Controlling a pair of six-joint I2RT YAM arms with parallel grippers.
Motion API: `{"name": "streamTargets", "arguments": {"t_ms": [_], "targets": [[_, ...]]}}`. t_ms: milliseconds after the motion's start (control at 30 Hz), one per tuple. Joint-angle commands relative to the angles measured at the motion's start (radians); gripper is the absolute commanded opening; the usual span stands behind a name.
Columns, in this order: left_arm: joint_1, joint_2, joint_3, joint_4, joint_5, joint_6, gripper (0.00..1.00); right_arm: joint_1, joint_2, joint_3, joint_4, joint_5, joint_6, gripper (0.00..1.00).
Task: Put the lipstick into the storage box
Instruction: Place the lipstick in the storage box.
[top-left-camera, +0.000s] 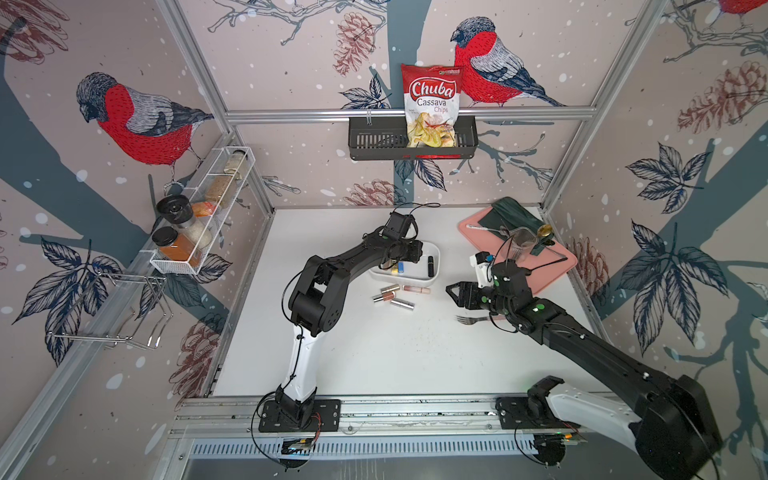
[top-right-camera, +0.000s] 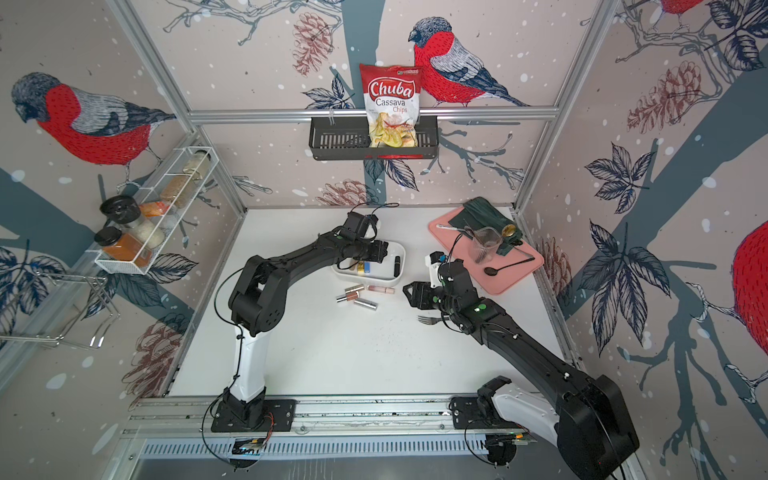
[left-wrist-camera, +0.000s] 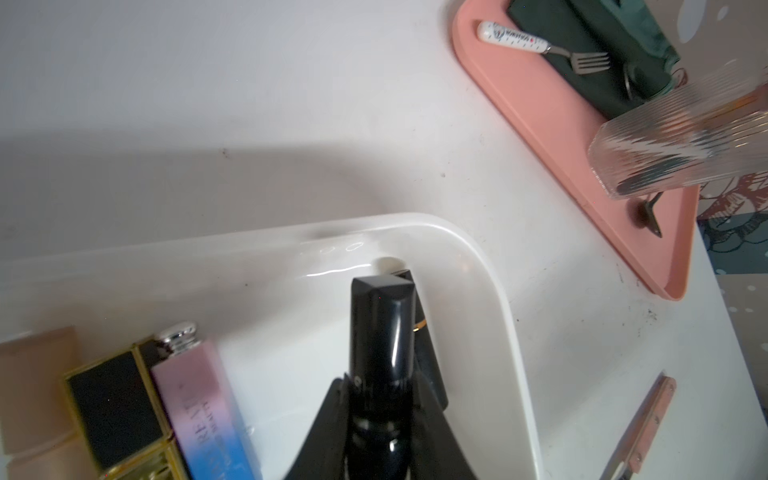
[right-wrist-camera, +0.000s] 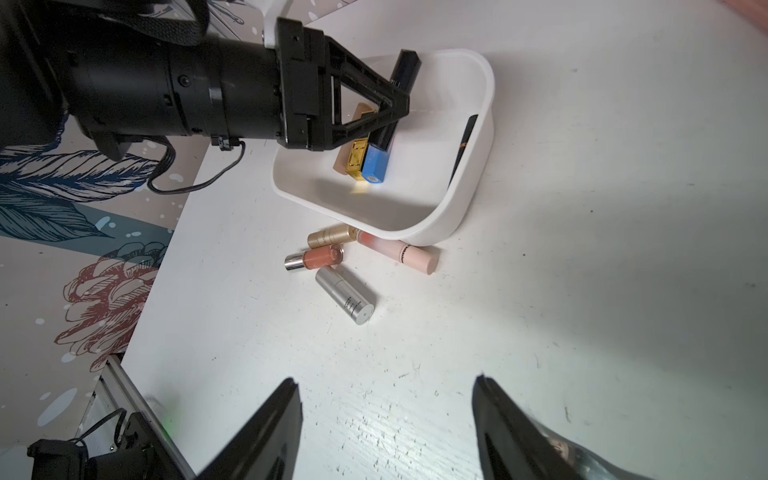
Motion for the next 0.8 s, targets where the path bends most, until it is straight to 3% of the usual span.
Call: {"name": "streamTargets", "arguments": {"t_ms": [0,367,767], "targets": [[-0.004,0.028,0.011,-0.008,-0.001,0.007,0.03,-0.008,-0.006,-0.007,0.005,0.001,-0.005,0.69],[-0.006,0.085,0.007,-0.007,0.002,0.016,0.08,-0.024,0.002,-0.026,0.027,-0.01,-0.002,0.69],[-0.005,0.062,-0.001,0.0,0.012,0.014,0.35,-0.025,0.014,-0.022,0.017,-0.025,-0.01,0.69]]}}
